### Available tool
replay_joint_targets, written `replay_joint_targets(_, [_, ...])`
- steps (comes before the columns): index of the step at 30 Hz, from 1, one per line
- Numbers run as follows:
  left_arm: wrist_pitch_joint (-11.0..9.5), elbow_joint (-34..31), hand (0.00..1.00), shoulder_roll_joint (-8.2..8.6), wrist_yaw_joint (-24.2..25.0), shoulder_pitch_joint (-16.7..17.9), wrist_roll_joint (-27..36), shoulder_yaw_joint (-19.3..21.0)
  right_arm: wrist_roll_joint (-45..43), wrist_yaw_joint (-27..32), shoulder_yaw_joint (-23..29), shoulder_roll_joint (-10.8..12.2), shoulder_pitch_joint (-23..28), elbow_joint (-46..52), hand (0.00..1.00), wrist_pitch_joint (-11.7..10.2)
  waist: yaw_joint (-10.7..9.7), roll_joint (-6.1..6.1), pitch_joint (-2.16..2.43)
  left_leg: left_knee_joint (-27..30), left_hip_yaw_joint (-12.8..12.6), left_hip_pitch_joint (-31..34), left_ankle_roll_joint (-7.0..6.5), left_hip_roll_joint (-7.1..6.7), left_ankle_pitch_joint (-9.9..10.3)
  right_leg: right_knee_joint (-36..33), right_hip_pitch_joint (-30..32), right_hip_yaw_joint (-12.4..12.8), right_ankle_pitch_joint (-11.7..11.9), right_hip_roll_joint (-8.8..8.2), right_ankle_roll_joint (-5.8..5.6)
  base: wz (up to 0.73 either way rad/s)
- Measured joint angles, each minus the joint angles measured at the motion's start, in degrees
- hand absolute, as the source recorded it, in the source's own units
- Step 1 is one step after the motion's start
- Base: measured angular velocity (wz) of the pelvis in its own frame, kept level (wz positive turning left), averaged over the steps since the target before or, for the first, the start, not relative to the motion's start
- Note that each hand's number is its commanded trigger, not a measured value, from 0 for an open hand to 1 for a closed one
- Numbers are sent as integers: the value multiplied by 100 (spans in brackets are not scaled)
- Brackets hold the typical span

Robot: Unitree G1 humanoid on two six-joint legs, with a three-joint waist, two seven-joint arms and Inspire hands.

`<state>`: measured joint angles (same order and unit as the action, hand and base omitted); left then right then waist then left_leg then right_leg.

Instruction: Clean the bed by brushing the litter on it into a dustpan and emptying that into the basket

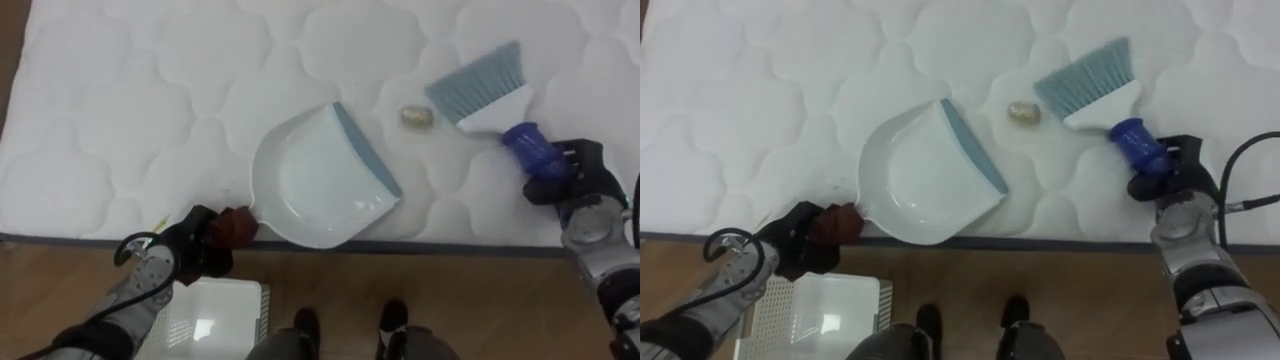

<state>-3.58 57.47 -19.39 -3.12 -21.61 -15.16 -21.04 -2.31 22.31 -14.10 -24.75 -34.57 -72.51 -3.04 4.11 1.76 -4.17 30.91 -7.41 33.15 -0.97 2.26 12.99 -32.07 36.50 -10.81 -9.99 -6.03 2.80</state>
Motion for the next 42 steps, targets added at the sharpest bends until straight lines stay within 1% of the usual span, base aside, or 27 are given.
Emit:
replay_joint_targets(2, [28,-8,100,8,1,-9,4,-5,-90,-2,-38,-4,-15,-57,100,81,29,-8,-5,0,-14,1,0,-3,0,-19,17,18,-1,-5,1,-3])
replay_joint_targets(3, [52,-11,100,7,1,-33,10,-25,-95,2,-74,-4,-18,-70,100,78,52,-30,-19,-2,-41,-1,0,-4,0,-51,51,64,-4,-7,0,-8])
replay_joint_targets(5, [86,-8,100,7,11,-77,110,-67,-94,9,-102,-1,-23,-73,100,76,73,-47,-31,-4,-56,-1,-1,-13,1,-57,81,118,-27,-4,-5,-3])
replay_joint_targets(6, [97,-9,100,7,24,-82,122,-67,-94,17,-101,-1,-24,-87,100,83,73,-50,-33,-11,-55,-7,1,-26,3,-59,74,128,-69,-4,-6,0])
replay_joint_targets(9, [113,-8,100,7,33,-81,123,-65,-94,60,-96,-2,-23,-136,100,198,82,-52,-33,-26,-51,-10,5,-19,5,-65,72,129,-68,3,-3,0])
replay_joint_targets(11, [116,-11,100,7,33,-80,123,-65,-94,63,-99,-1,-16,-177,100,236,81,-51,-33,-35,-50,-5,5,-13,5,-60,71,122,-66,5,-2,0])
replay_joint_targets(20, [119,-11,100,0,33,-77,120,-109,-225,108,-101,-1,-3,-241,100,261,77,-52,-29,0,-55,1,4,-15,4,-52,55,85,-54,-6,-3,0])
replay_joint_targets(25, [119,-52,100,-1,-5,-83,-69,-108,-251,145,-119,-2,-6,-299,100,259,95,-52,-27,52,-60,6,4,-3,3,-90,39,70,-47,-10,-2,0])
replay_joint_targets(28, [120,-73,100,-2,-38,-83,-75,-112,-282,188,-172,-2,-7,-329,100,258,94,-52,-27,59,-59,3,3,-6,3,-86,37,67,-45,-7,-1,0])
replay_joint_targets(31, [190,-177,100,-28,-82,-86,-159,-114,-372,213,-212,-9,-17,-335,100,265,96,-52,-26,79,-59,12,3,2,3,-71,38,72,-47,-8,1,0])
replay_joint_targets(34, [221,-298,100,-103,-149,-126,-478,-138,-703,225,-227,-66,-33,-357,100,282,88,-52,-26,79,-55,13,2,-1,2,-74,38,64,-48,-17,2,0])
replay_joint_targets(36, [227,-451,100,-237,-237,-133,-831,-157,-1185,294,-261,-164,-31,-307,100,296,65,-58,-23,79,-52,14,1,-6,1,-73,39,66,-48,-20,1,0])
replay_joint_targets(38, [230,-533,100,-312,-313,-140,-1071,-156,-1580,316,-264,-258,-32,-278,100,306,63,-74,-16,80,-63,11,0,-7,1,-83,42,74,-47,-23,1,0])
replay_joint_targets(40, [228,-584,100,-395,-362,-136,-1204,-157,-1943,317,-273,-338,-44,-234,100,316,65,-120,-7,79,-75,10,0,-7,0,-94,50,47,-51,-42,8,0])
replay_joint_targets(42, [232,-602,100,-480,-380,-135,-1207,-180,-2275,318,-421,-458,-64,-228,100,326,58,-201,18,79,-72,10,1,-2,-1,-85,44,-3,-45,-58,18,0])
